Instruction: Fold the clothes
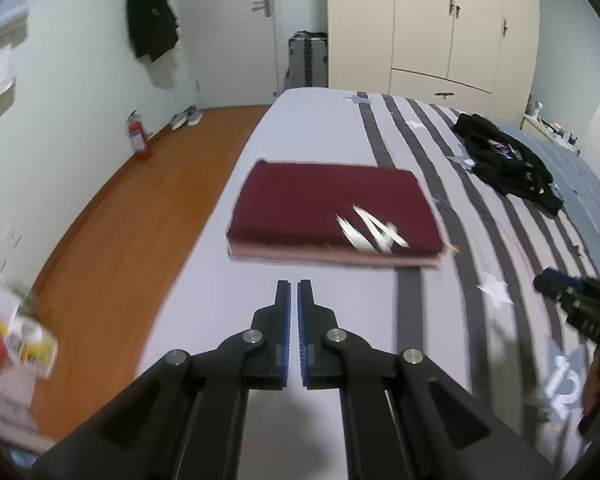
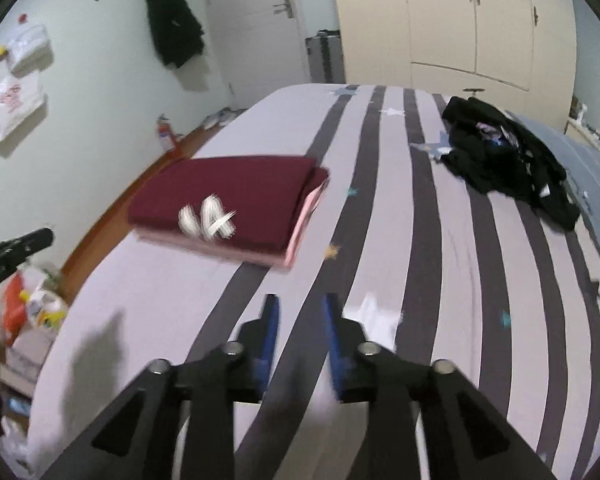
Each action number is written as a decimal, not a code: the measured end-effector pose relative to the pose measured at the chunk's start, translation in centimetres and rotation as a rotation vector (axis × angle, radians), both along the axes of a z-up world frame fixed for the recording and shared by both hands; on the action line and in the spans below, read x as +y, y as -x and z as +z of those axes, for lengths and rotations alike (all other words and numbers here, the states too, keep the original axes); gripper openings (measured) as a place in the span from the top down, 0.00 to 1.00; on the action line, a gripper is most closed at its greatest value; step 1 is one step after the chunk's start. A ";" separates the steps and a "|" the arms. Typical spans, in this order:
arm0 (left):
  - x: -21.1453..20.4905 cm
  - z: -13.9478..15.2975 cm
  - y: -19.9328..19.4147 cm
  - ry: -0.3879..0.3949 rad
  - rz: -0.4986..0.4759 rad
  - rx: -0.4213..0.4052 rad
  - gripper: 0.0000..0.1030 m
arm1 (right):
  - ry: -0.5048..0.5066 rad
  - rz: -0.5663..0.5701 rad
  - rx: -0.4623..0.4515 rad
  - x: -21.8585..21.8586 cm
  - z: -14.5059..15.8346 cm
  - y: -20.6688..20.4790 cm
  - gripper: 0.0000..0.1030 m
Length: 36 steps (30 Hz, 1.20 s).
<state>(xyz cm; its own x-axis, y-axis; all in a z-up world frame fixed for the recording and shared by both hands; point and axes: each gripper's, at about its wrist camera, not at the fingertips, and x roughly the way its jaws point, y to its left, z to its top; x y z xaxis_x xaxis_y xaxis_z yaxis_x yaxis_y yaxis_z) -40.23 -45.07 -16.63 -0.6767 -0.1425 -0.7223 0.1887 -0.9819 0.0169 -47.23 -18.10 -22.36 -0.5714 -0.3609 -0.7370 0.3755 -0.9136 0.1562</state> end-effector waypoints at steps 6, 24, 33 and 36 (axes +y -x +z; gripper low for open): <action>6.3 0.5 -8.1 0.001 0.109 0.029 0.28 | 0.005 0.052 0.005 3.7 1.6 -6.9 0.43; 15.3 -4.5 -17.7 0.049 0.187 0.139 0.01 | 0.022 0.063 0.133 10.7 -2.0 -14.0 0.06; 17.9 -4.4 -21.4 0.043 0.216 0.197 0.01 | 0.043 0.142 0.244 10.6 -1.1 -18.1 0.06; 19.8 -1.3 -25.2 0.045 0.203 0.239 0.01 | 0.077 0.154 0.271 12.3 1.6 -21.3 0.06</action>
